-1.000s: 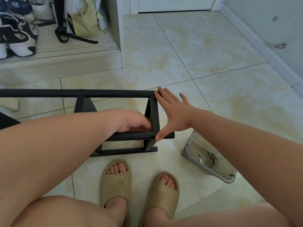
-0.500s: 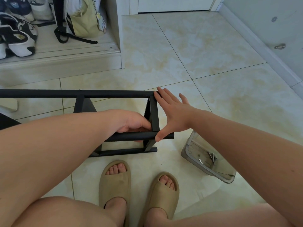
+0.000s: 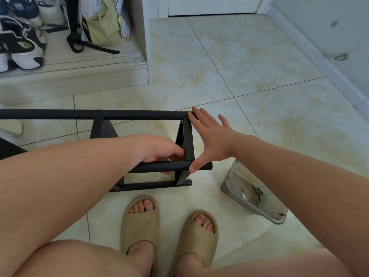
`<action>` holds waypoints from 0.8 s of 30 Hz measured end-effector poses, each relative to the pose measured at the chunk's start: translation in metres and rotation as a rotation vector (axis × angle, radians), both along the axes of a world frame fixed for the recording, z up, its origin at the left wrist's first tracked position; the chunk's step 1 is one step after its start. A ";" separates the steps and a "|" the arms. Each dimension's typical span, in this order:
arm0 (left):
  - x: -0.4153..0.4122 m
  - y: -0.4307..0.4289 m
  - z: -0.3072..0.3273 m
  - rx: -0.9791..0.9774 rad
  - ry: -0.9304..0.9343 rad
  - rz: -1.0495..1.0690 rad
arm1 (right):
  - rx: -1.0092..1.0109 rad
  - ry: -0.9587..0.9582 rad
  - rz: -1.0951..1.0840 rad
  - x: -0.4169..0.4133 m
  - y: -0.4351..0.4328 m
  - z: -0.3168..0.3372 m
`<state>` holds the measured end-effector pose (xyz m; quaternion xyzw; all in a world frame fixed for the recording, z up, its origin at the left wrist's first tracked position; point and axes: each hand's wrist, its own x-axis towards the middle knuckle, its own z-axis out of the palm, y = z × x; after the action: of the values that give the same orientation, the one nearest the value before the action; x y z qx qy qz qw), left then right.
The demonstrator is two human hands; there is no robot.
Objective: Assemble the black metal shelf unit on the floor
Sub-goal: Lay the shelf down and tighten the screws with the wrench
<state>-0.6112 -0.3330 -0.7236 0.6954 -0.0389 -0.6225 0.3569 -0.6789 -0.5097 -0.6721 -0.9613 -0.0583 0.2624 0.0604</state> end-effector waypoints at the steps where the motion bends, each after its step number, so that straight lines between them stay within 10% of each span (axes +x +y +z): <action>1: -0.001 -0.001 0.000 0.006 -0.018 -0.006 | 0.001 0.001 0.000 0.000 0.000 0.000; 24: -0.001 -0.001 0.000 -0.038 -0.030 -0.040 | 0.005 -0.014 -0.001 -0.001 0.000 -0.002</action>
<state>-0.6118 -0.3337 -0.7233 0.6970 -0.0700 -0.6181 0.3567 -0.6799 -0.5101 -0.6741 -0.9630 -0.0590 0.2554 0.0626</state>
